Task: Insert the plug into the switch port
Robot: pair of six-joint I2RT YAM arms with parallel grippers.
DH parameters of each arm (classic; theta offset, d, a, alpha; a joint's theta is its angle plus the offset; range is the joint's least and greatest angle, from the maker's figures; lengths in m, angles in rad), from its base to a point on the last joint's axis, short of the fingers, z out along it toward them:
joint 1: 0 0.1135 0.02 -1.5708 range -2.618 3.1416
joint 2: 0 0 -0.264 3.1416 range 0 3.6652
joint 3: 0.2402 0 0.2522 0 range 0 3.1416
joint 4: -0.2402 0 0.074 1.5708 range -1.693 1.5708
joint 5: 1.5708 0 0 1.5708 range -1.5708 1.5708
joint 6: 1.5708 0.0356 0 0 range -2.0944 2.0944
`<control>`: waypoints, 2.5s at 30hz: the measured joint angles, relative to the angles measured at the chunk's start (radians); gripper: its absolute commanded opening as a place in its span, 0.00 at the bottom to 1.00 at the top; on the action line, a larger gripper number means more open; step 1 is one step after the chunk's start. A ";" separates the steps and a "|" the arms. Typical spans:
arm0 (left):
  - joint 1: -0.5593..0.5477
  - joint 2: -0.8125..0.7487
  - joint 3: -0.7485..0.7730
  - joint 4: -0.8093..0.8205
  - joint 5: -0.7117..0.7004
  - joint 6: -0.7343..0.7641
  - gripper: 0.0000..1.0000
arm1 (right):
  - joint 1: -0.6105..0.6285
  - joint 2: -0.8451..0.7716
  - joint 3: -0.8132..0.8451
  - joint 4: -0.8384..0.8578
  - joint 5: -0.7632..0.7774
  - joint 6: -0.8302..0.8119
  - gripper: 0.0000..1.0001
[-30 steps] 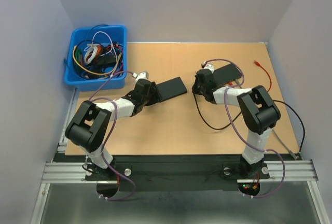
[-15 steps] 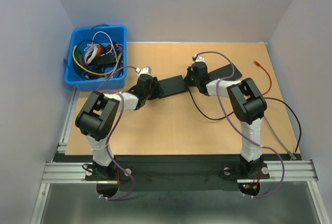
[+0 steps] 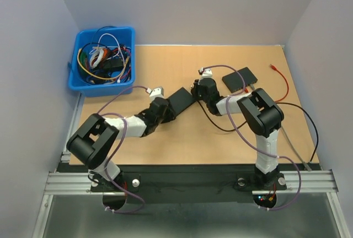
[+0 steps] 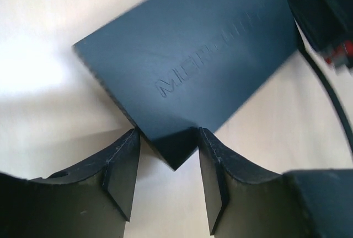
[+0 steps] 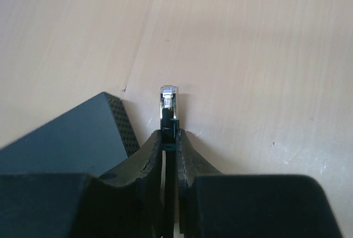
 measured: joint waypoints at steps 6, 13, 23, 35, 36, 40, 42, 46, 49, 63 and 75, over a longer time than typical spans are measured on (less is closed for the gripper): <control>-0.287 -0.135 -0.172 0.024 -0.027 -0.167 0.54 | 0.057 -0.027 -0.089 0.089 -0.003 0.016 0.01; -0.429 -0.250 -0.289 0.034 0.019 -0.323 0.57 | 0.153 -0.106 -0.232 0.154 -0.042 0.057 0.00; -0.398 -0.487 -0.358 -0.212 -0.140 -0.354 0.63 | 0.161 -0.242 -0.345 0.068 -0.049 0.093 0.00; -0.378 -0.597 -0.360 -0.354 -0.144 -0.339 0.59 | 0.187 -0.537 -0.470 -0.190 0.071 0.120 0.00; -0.378 -0.613 -0.359 -0.370 -0.138 -0.338 0.59 | 0.187 -0.560 -0.484 -0.197 0.075 0.124 0.00; -0.379 -0.703 -0.309 -0.502 -0.154 -0.332 0.60 | 0.187 -0.647 -0.561 -0.219 0.070 0.146 0.00; -0.379 -0.732 -0.237 -0.583 -0.182 -0.325 0.63 | 0.187 -0.660 -0.587 -0.231 0.063 0.155 0.00; -0.378 -0.745 -0.117 -0.646 -0.251 -0.276 0.75 | 0.188 -0.660 -0.617 -0.242 0.034 0.173 0.01; -0.348 -0.725 -0.063 -0.628 -0.273 -0.204 0.77 | 0.210 -0.655 -0.619 -0.239 0.022 0.183 0.00; -0.037 -0.560 -0.077 -0.320 -0.196 0.105 0.92 | 0.354 -0.648 -0.645 -0.196 0.050 0.223 0.00; 0.198 -0.473 -0.270 0.069 0.029 0.185 0.91 | 0.418 -0.758 -0.684 -0.283 0.064 0.254 0.00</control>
